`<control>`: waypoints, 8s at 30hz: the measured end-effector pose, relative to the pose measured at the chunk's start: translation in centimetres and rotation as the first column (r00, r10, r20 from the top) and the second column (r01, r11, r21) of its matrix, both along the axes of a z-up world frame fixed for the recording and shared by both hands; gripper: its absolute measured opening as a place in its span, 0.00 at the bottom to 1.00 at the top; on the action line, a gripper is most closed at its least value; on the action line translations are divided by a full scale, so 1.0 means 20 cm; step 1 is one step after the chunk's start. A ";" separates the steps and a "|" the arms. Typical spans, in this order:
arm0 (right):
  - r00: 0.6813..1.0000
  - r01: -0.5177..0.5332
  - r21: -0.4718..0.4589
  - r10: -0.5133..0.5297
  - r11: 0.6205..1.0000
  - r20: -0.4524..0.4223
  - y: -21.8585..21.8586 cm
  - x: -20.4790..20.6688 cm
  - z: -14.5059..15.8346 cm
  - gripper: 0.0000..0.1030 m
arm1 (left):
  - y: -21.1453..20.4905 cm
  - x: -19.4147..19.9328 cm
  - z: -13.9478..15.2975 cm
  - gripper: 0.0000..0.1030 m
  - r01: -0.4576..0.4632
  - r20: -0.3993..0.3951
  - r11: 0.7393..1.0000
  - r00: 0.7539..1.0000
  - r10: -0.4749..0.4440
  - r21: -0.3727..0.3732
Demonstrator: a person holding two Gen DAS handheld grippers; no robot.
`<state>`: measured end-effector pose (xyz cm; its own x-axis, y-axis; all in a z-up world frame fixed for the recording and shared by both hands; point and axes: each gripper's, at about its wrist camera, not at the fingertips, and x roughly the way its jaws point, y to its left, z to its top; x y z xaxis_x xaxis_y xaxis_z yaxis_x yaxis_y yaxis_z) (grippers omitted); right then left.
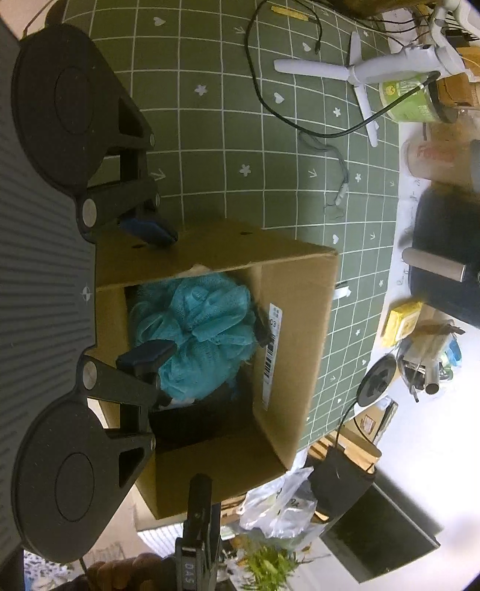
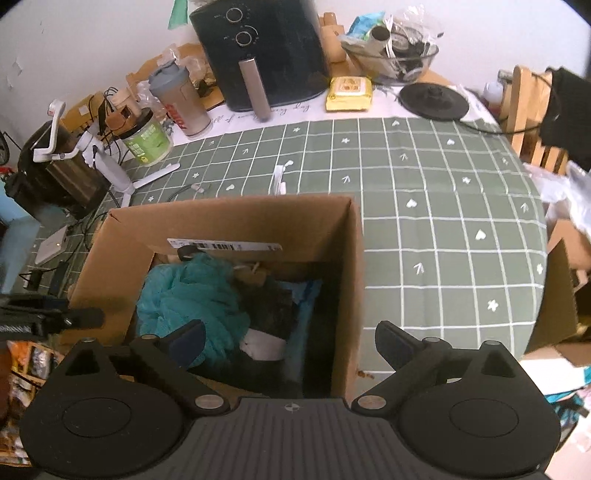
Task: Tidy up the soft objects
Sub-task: 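Lower the black roll into the box and open the right gripper, then move the right gripper toward the white cable on the mat, then close the right gripper on the white cable, then lift the white cable off the mat with the right gripper, then grasp the black cable with white plug using the left gripper while the right gripper holds the white cable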
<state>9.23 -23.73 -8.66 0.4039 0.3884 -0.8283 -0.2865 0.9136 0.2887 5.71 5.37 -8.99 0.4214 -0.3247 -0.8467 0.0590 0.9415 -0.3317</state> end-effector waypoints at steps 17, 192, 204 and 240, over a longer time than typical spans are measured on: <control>0.998 0.034 0.048 -0.037 0.998 0.043 -0.07 0.00 0.06 0.95 | -0.04 0.00 0.01 0.56 -0.002 -0.011 0.999 1.000 0.002 0.038; 0.972 -0.099 -0.038 0.104 0.994 0.209 -0.22 0.63 0.14 0.04 | 0.35 1.33 -0.58 0.09 -0.351 -0.256 0.928 0.892 0.372 0.128; 0.974 -0.090 -0.008 0.090 0.996 0.209 -0.24 0.60 0.14 0.04 | 0.26 1.27 -0.43 0.00 -0.251 -0.162 0.961 0.950 0.267 0.114; 0.999 -0.026 0.077 0.024 0.997 0.024 -0.17 0.46 0.19 0.04 | 0.18 1.23 -0.33 0.09 -0.159 -0.042 0.971 0.985 0.169 0.181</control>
<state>18.43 -27.07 -4.82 0.4122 0.4610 -0.7858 -0.3162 0.8813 0.3511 30.37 9.01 -15.59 0.4061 -0.0988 -0.9085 -0.1148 0.9808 -0.1579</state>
